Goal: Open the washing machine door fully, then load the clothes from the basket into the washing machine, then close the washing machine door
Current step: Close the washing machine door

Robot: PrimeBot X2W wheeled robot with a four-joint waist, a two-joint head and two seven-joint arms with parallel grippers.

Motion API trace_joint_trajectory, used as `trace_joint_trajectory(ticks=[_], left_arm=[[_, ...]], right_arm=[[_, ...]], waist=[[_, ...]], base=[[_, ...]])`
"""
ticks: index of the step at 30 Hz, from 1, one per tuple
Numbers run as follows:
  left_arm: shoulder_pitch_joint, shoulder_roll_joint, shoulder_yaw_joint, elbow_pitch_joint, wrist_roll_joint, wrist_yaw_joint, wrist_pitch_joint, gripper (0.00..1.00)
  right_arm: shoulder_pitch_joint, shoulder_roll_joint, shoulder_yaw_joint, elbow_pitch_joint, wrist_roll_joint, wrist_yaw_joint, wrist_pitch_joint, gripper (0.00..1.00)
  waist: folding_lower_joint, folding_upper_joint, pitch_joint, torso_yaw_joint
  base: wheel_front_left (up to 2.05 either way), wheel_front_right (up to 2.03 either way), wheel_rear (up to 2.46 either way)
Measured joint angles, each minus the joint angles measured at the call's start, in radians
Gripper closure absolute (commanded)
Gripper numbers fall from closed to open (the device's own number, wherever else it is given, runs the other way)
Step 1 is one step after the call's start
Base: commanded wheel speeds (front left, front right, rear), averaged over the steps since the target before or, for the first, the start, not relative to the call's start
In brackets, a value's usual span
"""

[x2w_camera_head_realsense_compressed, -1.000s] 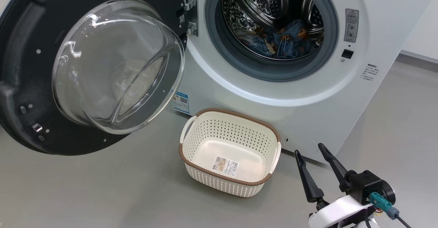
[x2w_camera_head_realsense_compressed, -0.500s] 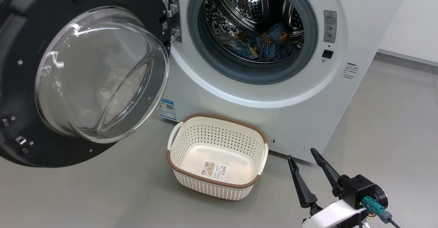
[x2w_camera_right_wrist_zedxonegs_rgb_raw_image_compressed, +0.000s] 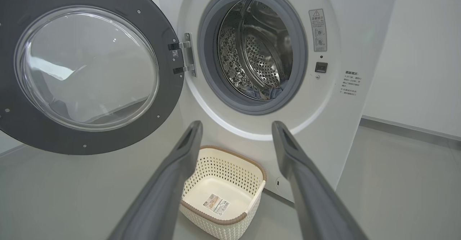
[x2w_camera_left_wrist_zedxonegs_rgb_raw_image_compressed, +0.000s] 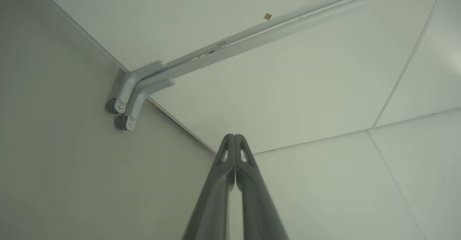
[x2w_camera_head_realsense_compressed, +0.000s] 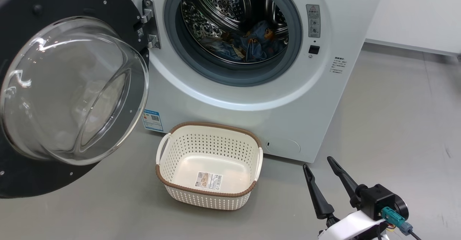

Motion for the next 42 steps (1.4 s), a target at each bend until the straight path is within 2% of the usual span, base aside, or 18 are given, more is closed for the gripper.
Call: trace_joint_trajectory(ticks=[9, 22, 33, 42], left_arm=[[-0.09, 0.024, -0.036, 0.045, -0.047, 0.0, 0.081, 1.0], [-0.124, 0.062, -0.041, 0.112, -0.093, 0.004, 0.168, 1.0], [-0.16, 0.069, -0.036, 0.148, -0.124, 0.004, 0.22, 1.0], [-0.199, 0.068, -0.036, 0.162, -0.163, -0.012, 0.257, 1.0]], right_arm=[[0.008, -0.014, -0.027, 0.0, 0.0, 0.0, 0.0, 0.0], [0.022, -0.023, -0.028, -0.006, -0.003, 0.0, 0.0, 0.0], [0.019, -0.047, -0.034, -0.021, -0.021, 0.0, 0.0, 0.0], [0.003, -0.063, -0.044, -0.026, -0.032, 0.0, 0.0, 0.0]], waist=[[0.0, 0.0, 0.021, -0.039], [0.0, 0.0, 0.051, -0.045], [0.0, 0.0, 0.11, -0.057], [0.0, 0.0, 0.177, -0.067]], base=[[0.0, 0.0, 0.0], [0.0, 0.0, 0.0], [0.0, 0.0, 0.0], [0.0, 0.0, 0.0]])
